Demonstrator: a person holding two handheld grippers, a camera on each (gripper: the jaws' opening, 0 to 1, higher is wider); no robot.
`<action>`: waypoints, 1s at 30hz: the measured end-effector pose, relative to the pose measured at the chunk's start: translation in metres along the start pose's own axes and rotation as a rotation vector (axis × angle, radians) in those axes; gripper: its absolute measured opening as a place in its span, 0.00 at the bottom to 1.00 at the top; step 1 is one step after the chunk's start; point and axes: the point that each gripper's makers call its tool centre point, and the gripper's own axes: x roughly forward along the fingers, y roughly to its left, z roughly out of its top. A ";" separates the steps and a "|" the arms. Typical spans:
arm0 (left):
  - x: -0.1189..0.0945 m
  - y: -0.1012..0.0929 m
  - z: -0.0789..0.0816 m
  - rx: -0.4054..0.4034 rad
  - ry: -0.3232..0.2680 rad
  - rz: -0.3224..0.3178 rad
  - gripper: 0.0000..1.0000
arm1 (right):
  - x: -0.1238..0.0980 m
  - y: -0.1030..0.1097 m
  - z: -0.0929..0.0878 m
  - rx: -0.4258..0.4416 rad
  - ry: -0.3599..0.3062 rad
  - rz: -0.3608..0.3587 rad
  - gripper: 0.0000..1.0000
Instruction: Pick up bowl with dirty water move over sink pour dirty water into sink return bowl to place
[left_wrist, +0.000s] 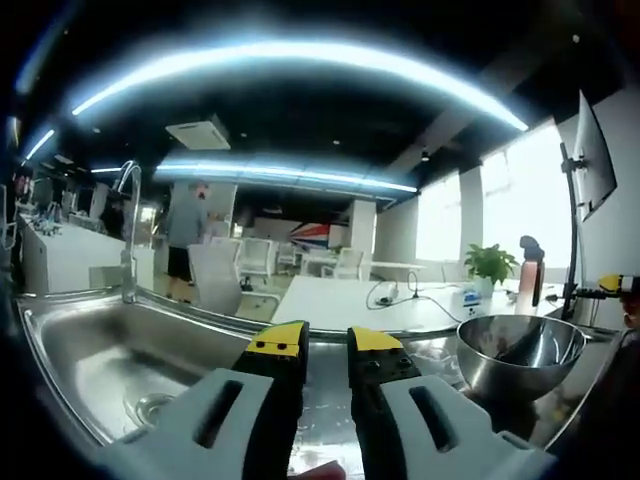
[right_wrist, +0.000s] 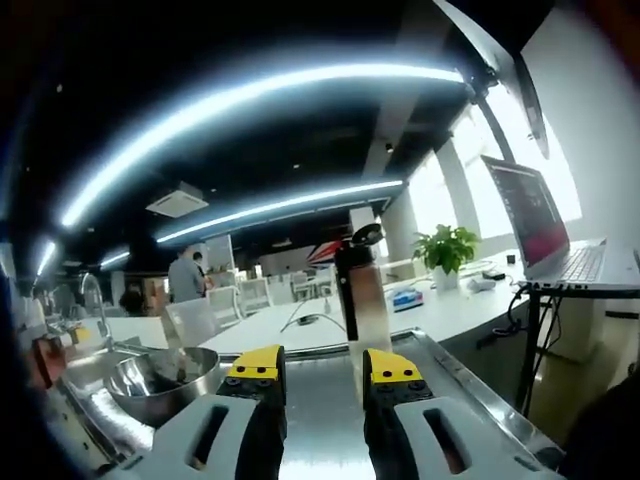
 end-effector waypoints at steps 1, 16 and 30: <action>0.000 0.000 0.000 -0.001 0.000 0.001 0.16 | 0.000 0.000 0.000 -0.002 0.002 0.002 0.25; -0.002 -0.005 0.003 0.009 0.019 -0.029 0.16 | -0.001 0.004 0.005 -0.005 -0.009 0.010 0.25; -0.004 0.002 0.008 0.012 0.015 -0.020 0.17 | 0.010 0.021 -0.013 0.008 0.014 0.040 0.25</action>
